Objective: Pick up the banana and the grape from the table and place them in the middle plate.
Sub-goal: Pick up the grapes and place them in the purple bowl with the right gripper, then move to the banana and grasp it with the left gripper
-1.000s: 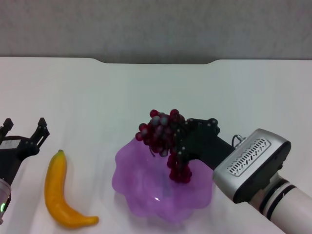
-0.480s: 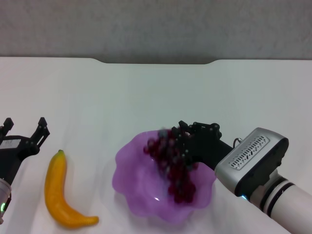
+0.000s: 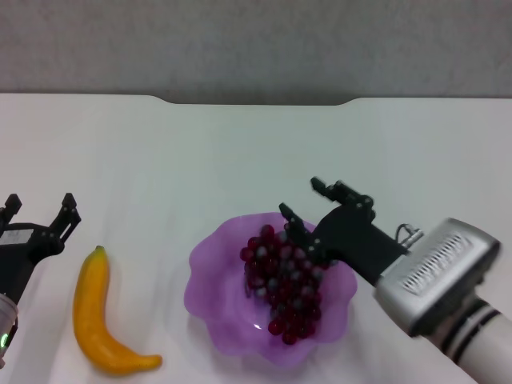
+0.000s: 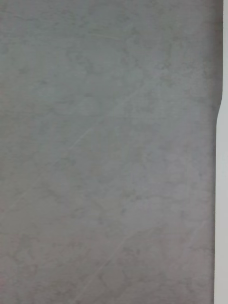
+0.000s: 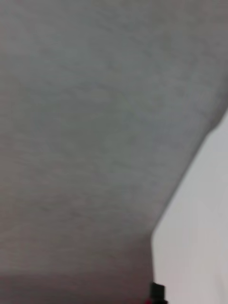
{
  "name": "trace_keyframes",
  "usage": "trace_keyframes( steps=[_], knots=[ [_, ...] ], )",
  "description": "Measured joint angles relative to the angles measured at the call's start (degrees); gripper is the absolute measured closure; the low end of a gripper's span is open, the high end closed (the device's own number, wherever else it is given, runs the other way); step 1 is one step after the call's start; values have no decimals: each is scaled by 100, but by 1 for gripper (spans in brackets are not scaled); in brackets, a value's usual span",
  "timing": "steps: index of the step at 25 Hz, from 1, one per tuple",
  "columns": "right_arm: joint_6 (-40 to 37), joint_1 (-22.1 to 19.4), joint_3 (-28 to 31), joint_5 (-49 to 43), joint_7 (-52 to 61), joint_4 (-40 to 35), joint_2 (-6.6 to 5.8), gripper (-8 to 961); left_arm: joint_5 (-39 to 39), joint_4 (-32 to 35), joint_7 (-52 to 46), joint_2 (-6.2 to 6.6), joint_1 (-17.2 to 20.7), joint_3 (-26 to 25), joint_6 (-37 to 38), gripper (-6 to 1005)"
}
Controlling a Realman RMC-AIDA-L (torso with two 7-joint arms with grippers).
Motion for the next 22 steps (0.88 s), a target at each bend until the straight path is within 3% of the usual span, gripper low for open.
trace_keyframes(
  steps=[6, 13, 22],
  knots=[
    [-1837, -224, -78, 44, 544, -812, -5, 317, -7, 0, -7, 0, 15, -5, -2, 114],
    [-2080, -275, 374, 367, 931, -1498, 4, 101, -9, 1, -7, 0, 31, -6, -2, 115],
    [-2036, -324, 397, 1369, 933, -2093, 4, 101, -9, -25, -7, 0, 16, 0, -2, 116]
  ],
)
